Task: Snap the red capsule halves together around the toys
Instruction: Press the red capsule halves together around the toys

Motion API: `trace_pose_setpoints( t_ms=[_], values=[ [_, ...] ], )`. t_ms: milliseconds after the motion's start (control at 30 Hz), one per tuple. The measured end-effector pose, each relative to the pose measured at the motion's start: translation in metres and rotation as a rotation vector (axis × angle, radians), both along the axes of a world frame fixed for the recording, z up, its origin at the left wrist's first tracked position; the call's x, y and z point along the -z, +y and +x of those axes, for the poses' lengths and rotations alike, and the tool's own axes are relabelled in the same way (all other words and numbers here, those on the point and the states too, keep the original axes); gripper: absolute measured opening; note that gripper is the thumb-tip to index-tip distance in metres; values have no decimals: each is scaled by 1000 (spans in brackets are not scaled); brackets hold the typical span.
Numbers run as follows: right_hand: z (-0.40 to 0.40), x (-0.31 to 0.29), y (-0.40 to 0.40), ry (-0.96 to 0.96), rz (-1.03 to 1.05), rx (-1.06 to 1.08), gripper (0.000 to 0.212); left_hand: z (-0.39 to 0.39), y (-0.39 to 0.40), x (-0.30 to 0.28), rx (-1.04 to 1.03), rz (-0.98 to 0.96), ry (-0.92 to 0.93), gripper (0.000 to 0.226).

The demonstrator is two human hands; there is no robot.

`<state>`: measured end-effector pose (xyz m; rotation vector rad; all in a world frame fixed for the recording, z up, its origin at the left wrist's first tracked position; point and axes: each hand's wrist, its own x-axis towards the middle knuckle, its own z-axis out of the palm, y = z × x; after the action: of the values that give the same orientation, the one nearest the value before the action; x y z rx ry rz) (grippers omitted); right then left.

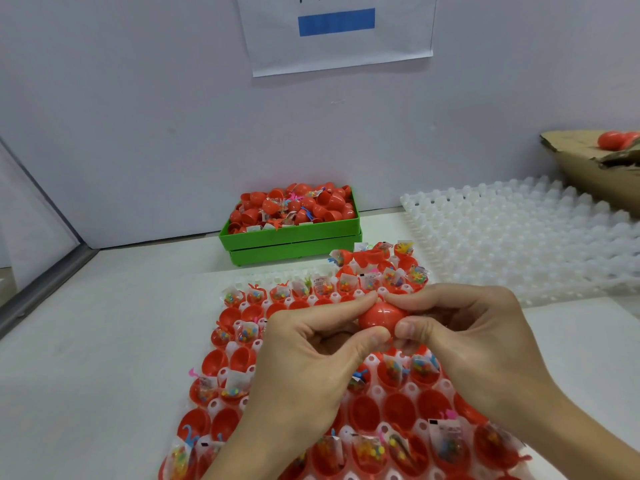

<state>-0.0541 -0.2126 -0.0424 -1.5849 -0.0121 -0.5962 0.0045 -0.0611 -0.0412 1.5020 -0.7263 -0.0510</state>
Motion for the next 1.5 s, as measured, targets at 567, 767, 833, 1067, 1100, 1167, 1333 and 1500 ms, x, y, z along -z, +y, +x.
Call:
trace_pose_setpoints(
  t_ms=[567, 767, 833, 1067, 1100, 1167, 1333, 1500],
  values=[
    [-1, 10, 12, 152, -76, -59, 38, 2, 0, 5, -276, 270, -560, 29],
    [-1, 7, 8, 96, -21, -107, 44, 7, 2, 4, 62, 92, -83, 62],
    [0, 5, 4, 59, 15, -127, 40, 10, 2, 6, 126, -19, 66, 72],
    [-4, 1, 3, -23, 57, -252, 38, 7, 0, 6, 411, -100, 227, 33],
    [-4, 2, 3, -28, 54, -250, 38, 5, -1, 7, 411, -108, 204, 29],
    [-3, 4, 5, -35, 35, -224, 33, 4, -2, 12, 306, -111, 196, 33],
    [-1, 6, 5, -35, 70, -203, 27, 5, -3, 20, 207, -140, 240, 42],
    [2, 6, 5, 13, 121, -211, 28, 2, -7, 15, 215, -122, 331, 43]
  ],
)
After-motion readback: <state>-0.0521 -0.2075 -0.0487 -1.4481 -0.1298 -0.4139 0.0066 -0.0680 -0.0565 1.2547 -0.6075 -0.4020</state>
